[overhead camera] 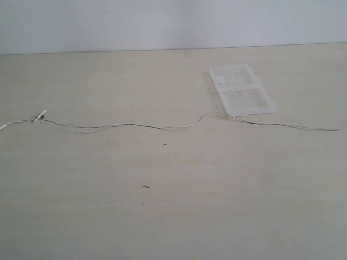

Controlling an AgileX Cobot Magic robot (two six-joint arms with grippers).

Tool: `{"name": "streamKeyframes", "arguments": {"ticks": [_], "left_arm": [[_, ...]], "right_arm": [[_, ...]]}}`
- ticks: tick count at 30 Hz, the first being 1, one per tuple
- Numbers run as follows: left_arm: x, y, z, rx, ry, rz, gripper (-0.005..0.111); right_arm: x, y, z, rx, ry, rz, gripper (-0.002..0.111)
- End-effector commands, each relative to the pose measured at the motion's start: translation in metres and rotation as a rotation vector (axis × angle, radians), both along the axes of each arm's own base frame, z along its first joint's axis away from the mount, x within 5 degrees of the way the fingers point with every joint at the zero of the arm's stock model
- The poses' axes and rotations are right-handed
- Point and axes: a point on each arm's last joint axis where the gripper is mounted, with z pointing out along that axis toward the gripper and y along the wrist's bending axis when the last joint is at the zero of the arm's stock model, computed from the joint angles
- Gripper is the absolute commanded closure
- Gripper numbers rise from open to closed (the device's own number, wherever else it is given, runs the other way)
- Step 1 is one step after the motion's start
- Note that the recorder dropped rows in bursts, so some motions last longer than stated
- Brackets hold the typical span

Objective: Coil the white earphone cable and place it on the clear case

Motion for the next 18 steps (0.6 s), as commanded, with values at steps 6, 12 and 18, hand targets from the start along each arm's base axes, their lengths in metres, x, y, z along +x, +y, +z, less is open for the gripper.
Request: {"name": "streamKeyframes", "arguments": {"ticks": [6, 12, 18], "left_arm": [[0.0, 0.0, 0.0, -0.003, -0.005, 0.002, 0.107], [0.0, 0.0, 0.0, -0.003, -0.005, 0.002, 0.107], [0.0, 0.0, 0.0, -0.003, -0.005, 0.002, 0.107]], "right_arm": [[0.063, 0.019, -0.113, -0.287, 0.656, 0.222, 0.108], [0.065, 0.063, -0.174, -0.51, 0.853, 0.504, 0.108], [0.068, 0.112, -0.228, -0.708, 0.943, 0.62, 0.108]]}}
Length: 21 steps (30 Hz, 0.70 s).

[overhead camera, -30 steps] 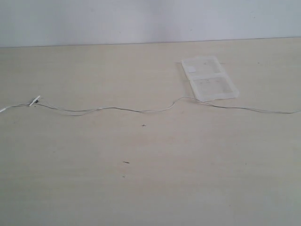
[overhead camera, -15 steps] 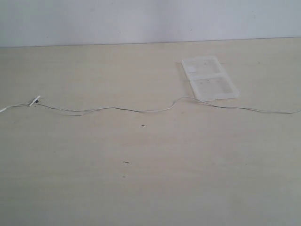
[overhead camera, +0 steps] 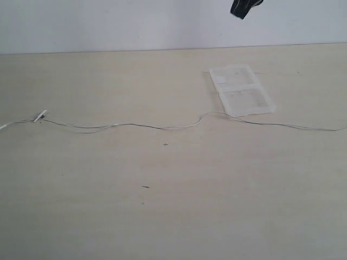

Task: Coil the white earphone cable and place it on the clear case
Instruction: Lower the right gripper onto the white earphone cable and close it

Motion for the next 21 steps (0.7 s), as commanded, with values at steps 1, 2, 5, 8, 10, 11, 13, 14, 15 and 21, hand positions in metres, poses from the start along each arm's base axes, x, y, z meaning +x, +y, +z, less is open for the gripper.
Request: {"name": "streamKeyframes", "arguments": {"ticks": [1, 2, 5, 8, 10, 11, 13, 14, 15, 21], "left_arm": [[0.0, 0.0, 0.0, -0.003, -0.005, 0.002, 0.107], [0.0, 0.0, 0.0, -0.003, -0.005, 0.002, 0.107], [0.0, 0.0, 0.0, -0.003, -0.005, 0.002, 0.107], [0.0, 0.0, 0.0, -0.003, -0.005, 0.002, 0.107], [0.0, 0.0, 0.0, -0.003, -0.005, 0.002, 0.107], [0.0, 0.0, 0.0, -0.003, -0.005, 0.002, 0.107], [0.0, 0.0, 0.0, -0.003, -0.005, 0.002, 0.107], [0.0, 0.0, 0.0, -0.003, -0.005, 0.002, 0.107], [0.0, 0.0, 0.0, -0.003, -0.005, 0.002, 0.107], [0.0, 0.0, 0.0, -0.003, -0.005, 0.002, 0.107]], "right_arm": [[0.0, 0.033, -0.039, -0.112, 0.067, 0.109, 0.108], [0.0, 0.039, -0.046, -0.113, 0.079, 0.12, 0.108], [0.0, 0.047, -0.06, -0.127, 0.108, 0.122, 0.107], [-0.008, 0.043, -0.067, -0.141, 0.155, 0.101, 0.086], [-0.019, 0.037, -0.076, -0.18, 0.204, 0.103, 0.073], [-0.023, 0.034, -0.081, -0.198, 0.227, 0.12, 0.071], [-0.039, 0.028, -0.097, -0.245, 0.298, 0.168, 0.068], [-0.044, 0.026, -0.105, -0.255, 0.328, 0.178, 0.065], [-0.047, 0.026, -0.11, -0.258, 0.347, 0.183, 0.061], [-0.05, 0.035, -0.118, -0.235, 0.33, 0.259, 0.053]]}}
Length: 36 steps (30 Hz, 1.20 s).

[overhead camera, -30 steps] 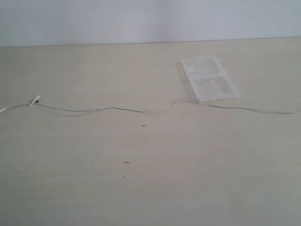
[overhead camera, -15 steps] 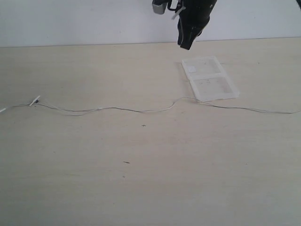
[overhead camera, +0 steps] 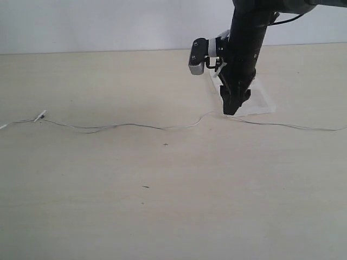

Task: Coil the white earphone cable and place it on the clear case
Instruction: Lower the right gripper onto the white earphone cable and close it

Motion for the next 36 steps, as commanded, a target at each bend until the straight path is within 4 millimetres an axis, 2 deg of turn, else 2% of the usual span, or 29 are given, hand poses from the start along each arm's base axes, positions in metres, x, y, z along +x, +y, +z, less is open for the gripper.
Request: {"name": "streamKeyframes", "arguments": {"ticks": [1, 11, 20, 31, 36], "left_arm": [[0.0, 0.0, 0.0, -0.003, -0.005, 0.002, 0.107], [0.0, 0.0, 0.0, -0.005, -0.005, 0.001, 0.107], [0.0, 0.0, 0.0, -0.005, -0.005, 0.001, 0.107], [0.0, 0.0, 0.0, -0.005, -0.005, 0.001, 0.107], [0.0, 0.0, 0.0, -0.005, -0.005, 0.001, 0.107]], "right_arm": [[0.0, 0.007, 0.002, 0.022, -0.043, 0.041, 0.053], [0.001, 0.031, -0.027, 0.021, -0.062, 0.08, 0.053], [0.007, 0.024, -0.031, -0.036, -0.103, 0.036, 0.053], [0.01, 0.023, -0.054, -0.069, -0.085, 0.05, 0.053], [0.012, 0.022, -0.055, -0.08, -0.11, 0.062, 0.053]]}}
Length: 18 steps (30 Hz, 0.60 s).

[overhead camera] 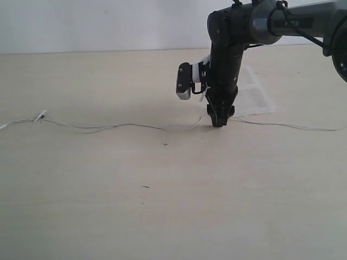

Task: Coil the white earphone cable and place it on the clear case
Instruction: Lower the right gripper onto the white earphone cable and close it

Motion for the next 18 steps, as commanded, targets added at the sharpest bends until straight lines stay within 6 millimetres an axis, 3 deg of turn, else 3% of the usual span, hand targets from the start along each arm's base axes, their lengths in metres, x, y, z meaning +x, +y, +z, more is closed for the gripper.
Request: {"name": "streamKeyframes", "arguments": {"ticks": [1, 18], "left_arm": [[-0.0002, 0.0001, -0.0004, -0.005, -0.005, 0.001, 0.107], [-0.0002, 0.0001, -0.0004, -0.005, -0.005, 0.001, 0.107]], "right_arm": [[0.0037, -0.0025, 0.0005, -0.002, -0.034, 0.004, 0.053], [0.0045, -0.0022, -0.0063, -0.004, -0.032, 0.006, 0.057]]}}
